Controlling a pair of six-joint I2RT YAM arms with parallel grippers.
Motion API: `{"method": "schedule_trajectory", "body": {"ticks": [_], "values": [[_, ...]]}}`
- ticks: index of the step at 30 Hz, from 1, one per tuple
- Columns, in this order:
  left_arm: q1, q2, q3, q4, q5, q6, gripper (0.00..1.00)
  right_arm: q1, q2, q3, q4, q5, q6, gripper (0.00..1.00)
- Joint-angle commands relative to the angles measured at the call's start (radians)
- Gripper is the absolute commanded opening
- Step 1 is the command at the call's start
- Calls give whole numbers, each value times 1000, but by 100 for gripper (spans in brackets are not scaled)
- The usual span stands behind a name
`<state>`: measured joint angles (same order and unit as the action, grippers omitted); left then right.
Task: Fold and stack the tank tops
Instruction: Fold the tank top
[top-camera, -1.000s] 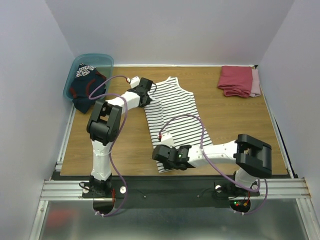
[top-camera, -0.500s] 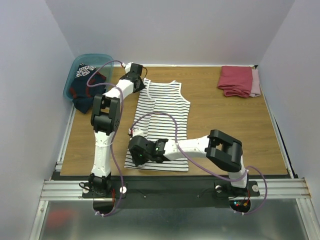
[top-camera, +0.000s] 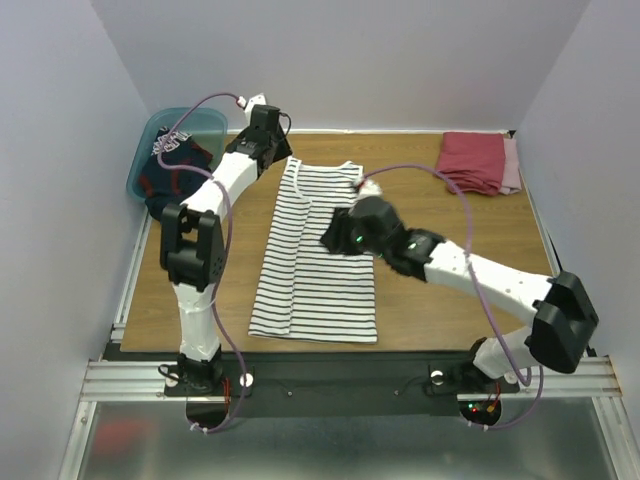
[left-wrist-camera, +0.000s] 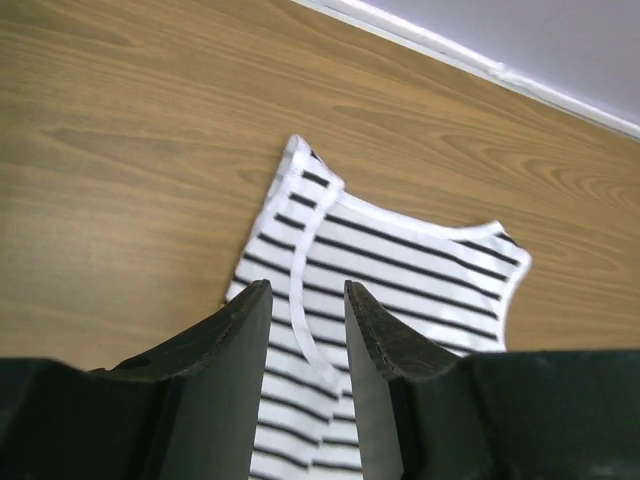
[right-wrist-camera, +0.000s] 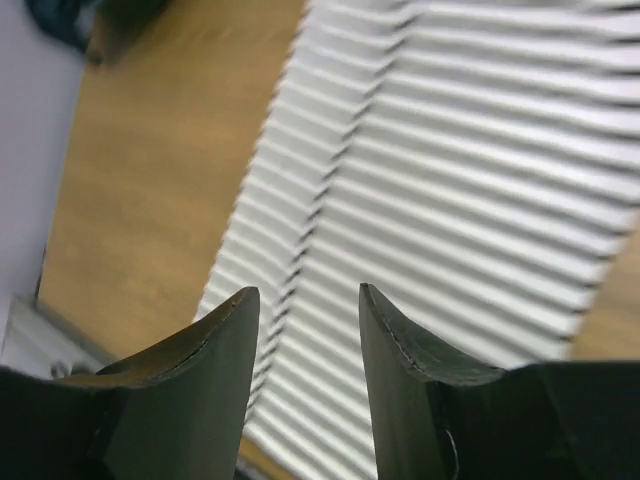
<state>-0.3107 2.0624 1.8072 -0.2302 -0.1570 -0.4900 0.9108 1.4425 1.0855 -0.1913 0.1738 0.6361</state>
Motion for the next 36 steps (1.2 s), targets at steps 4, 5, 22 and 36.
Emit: {"method": "schedule_trajectory", "body": {"ticks": [4,5,22,36], "values": [[-260,-373,-416,103,-72,-97,41,-455,45,-30,16,-242,-29,49],[-292,-404,-465,126,-73,-114,39,-484,79,-15,18,-263,-35,48],[-913,-590,-884,104,-128,-315,36,-604,496,263,38,-208,-64,41],[-1039,-470,-786,86,-119,-320,44,-602,581,280,36,-151,-58,35]]}}
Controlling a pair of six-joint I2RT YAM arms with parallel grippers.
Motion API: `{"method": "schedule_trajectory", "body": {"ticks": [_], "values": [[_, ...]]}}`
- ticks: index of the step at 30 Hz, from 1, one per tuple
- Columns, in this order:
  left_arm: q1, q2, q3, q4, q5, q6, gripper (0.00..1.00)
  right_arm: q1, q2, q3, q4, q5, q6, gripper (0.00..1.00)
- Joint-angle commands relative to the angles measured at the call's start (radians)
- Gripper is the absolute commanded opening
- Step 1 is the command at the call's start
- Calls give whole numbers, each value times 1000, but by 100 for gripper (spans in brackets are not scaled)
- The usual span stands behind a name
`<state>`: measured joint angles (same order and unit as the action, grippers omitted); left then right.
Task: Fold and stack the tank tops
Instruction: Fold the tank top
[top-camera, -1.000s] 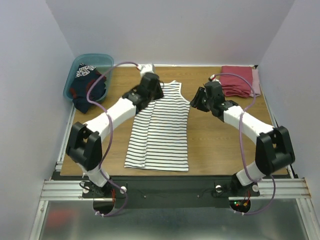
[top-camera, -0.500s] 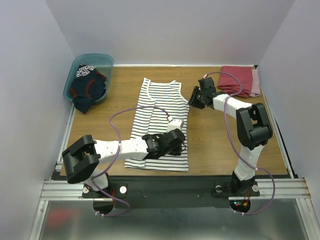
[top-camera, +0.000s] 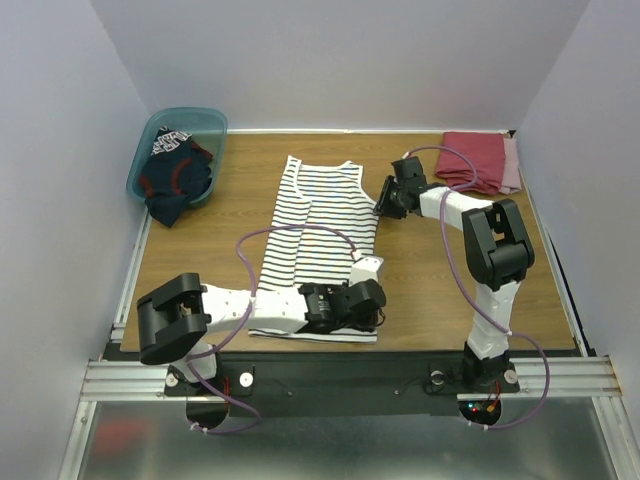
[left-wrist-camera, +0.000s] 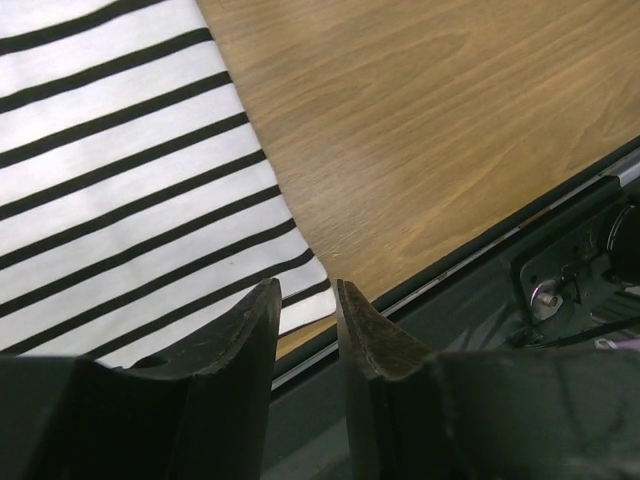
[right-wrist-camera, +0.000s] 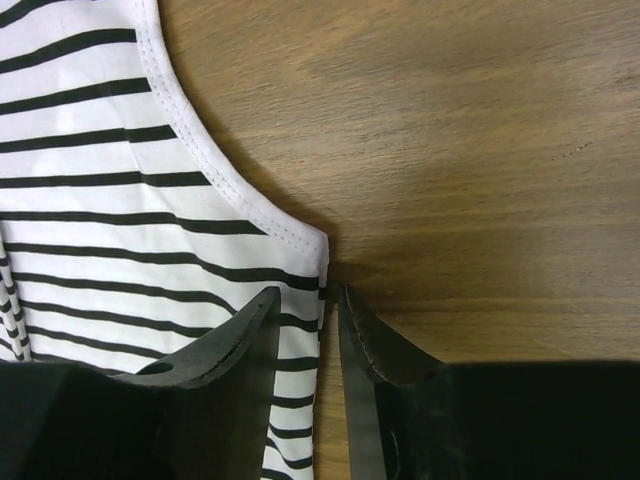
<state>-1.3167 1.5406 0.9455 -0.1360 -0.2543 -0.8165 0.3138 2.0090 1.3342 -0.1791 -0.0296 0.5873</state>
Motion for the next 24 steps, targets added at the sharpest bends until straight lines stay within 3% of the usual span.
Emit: {"method": "schedule_trajectory", "body": {"ticks": [1,12,24], "values": [[-41,64,76,-14,-28,7,44,-5,17,34,24,56,-9,35],[-108,220,226,-172,-89,4,49,-12,34,60,26,71,-14,16],[-156,334,345,-329,-207,-26,48,-21,37,69,24,63,-17,7]]}}
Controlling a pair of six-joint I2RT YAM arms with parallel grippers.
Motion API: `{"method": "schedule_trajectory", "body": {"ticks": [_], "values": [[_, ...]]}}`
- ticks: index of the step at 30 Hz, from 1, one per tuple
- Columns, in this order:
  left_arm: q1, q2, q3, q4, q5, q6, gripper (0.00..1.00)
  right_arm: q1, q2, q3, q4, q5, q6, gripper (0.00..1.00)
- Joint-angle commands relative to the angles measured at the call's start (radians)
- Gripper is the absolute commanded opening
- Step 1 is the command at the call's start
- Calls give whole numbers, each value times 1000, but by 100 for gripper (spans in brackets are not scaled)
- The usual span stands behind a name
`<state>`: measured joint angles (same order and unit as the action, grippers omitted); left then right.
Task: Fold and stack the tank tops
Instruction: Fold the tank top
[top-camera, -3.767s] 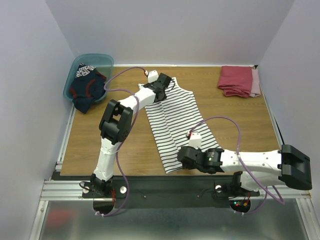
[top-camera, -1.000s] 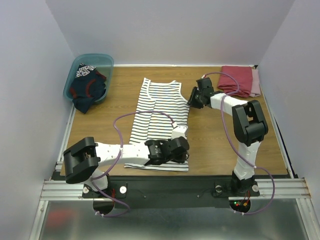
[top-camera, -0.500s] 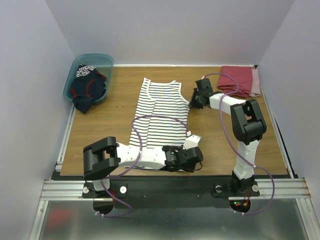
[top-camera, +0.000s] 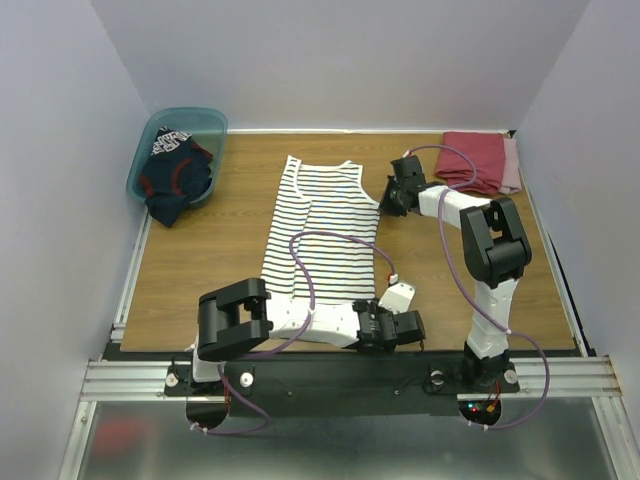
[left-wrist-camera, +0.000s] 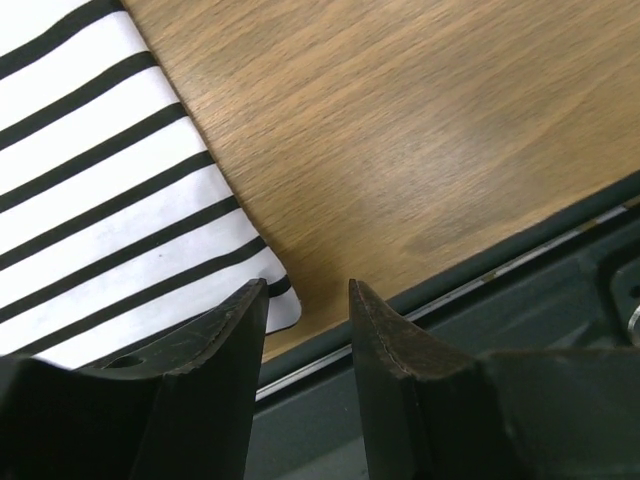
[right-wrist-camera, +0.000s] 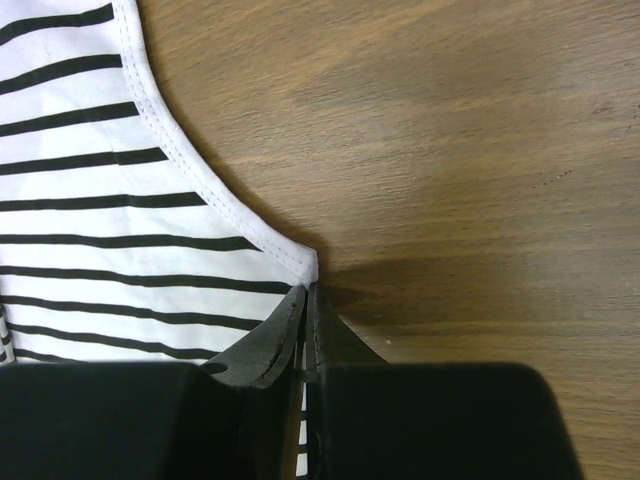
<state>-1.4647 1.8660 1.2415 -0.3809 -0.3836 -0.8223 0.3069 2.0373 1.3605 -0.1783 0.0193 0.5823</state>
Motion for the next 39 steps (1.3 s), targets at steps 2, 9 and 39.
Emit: {"method": "schedule_trajectory", "body": {"ticks": [2,9,39], "values": [[-8,16,52,-88,-84,-23,47,-12,11,45,25,14,-12,6],[-8,35,49,-62,-80,-20,21,-18,11,42,23,13,-13,3],[52,-223,-201,339,78,5,0,-147,-169,-61,20,93,-52,0]]}}
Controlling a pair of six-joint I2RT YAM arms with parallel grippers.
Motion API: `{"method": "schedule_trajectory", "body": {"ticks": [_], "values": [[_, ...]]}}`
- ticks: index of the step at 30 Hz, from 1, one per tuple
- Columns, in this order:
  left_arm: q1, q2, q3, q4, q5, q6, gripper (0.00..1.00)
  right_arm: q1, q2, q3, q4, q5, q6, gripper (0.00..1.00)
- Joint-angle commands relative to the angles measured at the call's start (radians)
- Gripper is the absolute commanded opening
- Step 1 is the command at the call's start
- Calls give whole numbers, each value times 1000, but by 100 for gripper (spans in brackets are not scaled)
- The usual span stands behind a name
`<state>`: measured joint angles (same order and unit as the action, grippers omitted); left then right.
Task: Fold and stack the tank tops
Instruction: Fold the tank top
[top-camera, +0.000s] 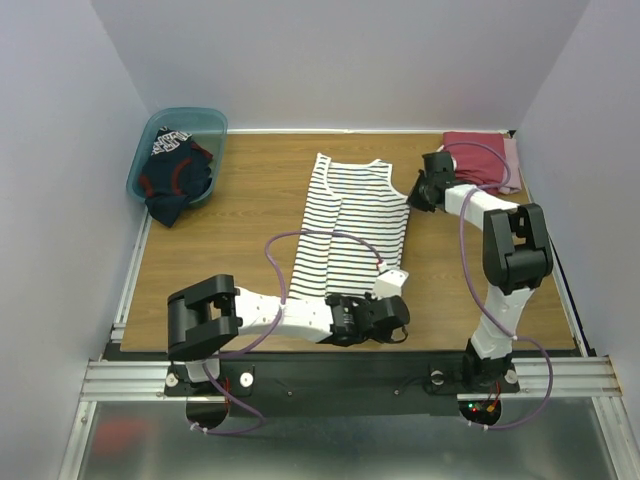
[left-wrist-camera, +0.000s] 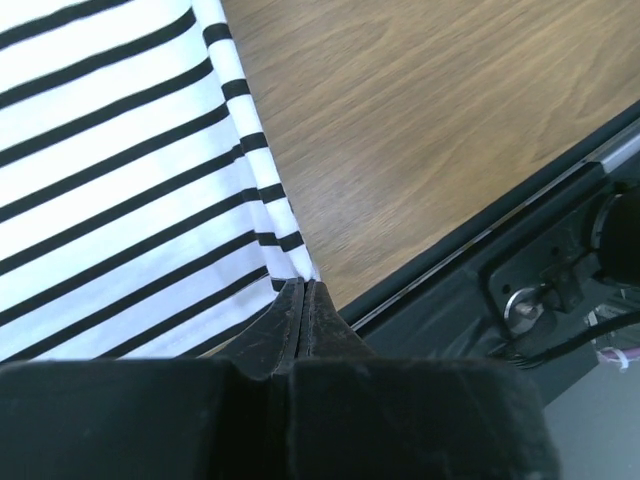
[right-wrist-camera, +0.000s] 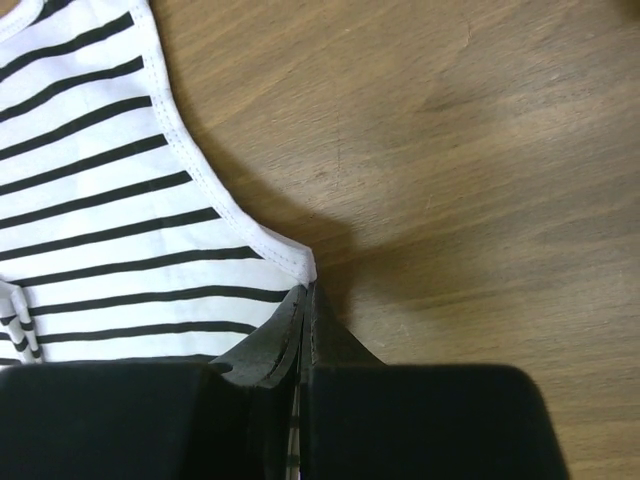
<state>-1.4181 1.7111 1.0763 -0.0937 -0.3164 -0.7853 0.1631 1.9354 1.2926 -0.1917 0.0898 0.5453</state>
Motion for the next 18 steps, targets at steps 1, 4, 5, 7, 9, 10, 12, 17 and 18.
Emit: {"method": "schedule_trajectory", "body": {"ticks": [1,4,5,7,9,10,12,17,18], "values": [[7,-82,-47,54,4,-49,0,-4,-73,8,35,15,-16,0],[11,-113,-94,61,-10,-89,0,-4,-85,17,37,-21,-5,0],[11,-122,-120,64,-13,-98,0,-2,-87,20,35,-28,-2,0],[16,-149,-147,66,-21,-117,0,0,-87,30,37,-47,5,0],[19,-169,-185,68,-29,-144,0,4,-87,36,37,-55,8,1],[22,-191,-197,68,-32,-152,0,12,-82,40,35,-55,8,0],[24,-225,-229,68,-46,-172,0,29,-70,57,35,-55,13,1],[31,-284,-288,61,-64,-213,0,75,-30,100,35,-42,28,1],[33,-295,-306,58,-66,-218,0,81,-17,114,35,-41,31,1]]}}
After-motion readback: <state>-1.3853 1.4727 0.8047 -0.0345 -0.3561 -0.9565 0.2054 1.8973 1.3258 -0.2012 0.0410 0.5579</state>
